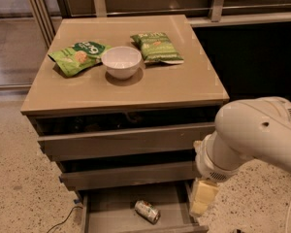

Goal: Pick 7up can from bottom drawer and place on counter

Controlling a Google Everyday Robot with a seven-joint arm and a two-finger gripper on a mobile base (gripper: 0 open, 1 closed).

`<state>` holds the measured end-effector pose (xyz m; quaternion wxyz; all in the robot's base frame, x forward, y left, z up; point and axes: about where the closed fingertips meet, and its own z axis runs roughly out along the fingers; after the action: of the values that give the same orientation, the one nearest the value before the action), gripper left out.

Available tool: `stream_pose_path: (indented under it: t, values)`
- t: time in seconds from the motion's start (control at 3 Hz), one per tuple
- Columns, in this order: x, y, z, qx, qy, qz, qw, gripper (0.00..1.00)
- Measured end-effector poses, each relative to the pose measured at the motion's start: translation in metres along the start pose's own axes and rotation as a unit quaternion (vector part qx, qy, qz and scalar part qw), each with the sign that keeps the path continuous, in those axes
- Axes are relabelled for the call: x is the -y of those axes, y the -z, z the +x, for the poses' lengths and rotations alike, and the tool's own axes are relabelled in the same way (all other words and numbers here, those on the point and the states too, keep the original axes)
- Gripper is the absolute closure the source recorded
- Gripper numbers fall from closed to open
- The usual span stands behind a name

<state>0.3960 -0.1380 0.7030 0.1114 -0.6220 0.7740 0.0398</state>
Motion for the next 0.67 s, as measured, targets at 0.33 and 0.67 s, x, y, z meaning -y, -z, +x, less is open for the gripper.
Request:
stream_pose_path:
  t: [0.33,0.67]
  values:
    - [-0.020,-0.074,0.010,-0.005,0.007,-0.039,0.9992,0.00]
    - [-0.030,-0.115,0.015,-0.005,0.008,-0.064,0.9979,0.00]
